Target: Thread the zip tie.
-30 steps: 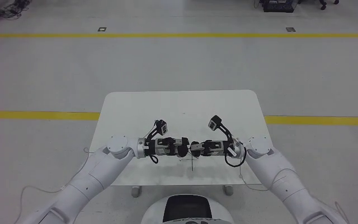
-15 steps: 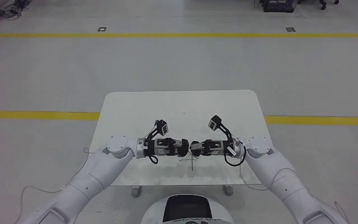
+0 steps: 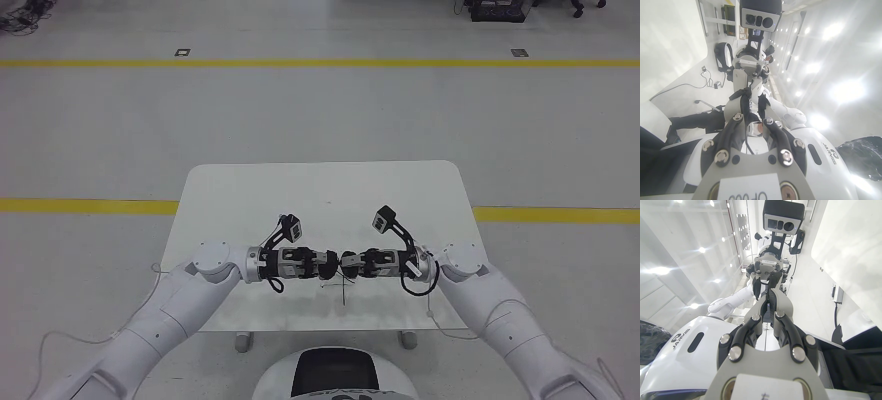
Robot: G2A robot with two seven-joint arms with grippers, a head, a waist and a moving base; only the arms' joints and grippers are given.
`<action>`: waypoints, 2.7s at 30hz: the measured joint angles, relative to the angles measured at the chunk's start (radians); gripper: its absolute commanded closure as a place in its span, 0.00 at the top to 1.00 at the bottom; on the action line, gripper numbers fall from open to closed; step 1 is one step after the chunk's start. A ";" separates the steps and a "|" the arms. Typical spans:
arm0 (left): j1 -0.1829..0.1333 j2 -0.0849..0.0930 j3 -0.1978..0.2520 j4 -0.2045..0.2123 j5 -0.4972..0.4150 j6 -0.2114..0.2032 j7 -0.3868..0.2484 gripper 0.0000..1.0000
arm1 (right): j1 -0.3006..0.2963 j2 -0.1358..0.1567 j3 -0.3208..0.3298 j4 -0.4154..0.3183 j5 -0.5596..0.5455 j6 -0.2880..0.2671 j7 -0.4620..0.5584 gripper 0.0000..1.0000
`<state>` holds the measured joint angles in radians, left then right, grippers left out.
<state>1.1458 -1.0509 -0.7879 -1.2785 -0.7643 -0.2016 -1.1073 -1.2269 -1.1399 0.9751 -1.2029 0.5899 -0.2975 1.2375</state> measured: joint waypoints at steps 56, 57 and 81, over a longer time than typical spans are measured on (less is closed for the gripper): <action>0.002 -0.008 -0.006 0.021 0.032 -0.010 -0.004 0.00 | -0.019 0.002 0.024 0.000 0.008 -0.010 -0.004 1.00; 0.003 -0.007 -0.007 0.021 0.037 -0.012 -0.002 0.00 | -0.021 0.003 0.026 -0.001 0.008 -0.009 -0.006 1.00; 0.036 0.007 -0.070 -0.035 0.227 -0.139 0.094 0.00 | -0.035 0.007 0.044 -0.010 0.012 -0.005 -0.020 1.00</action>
<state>1.1815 -1.0435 -0.8584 -1.3138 -0.5373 -0.3405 -1.0129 -1.2615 -1.1325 1.0195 -1.2126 0.6015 -0.3026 1.2171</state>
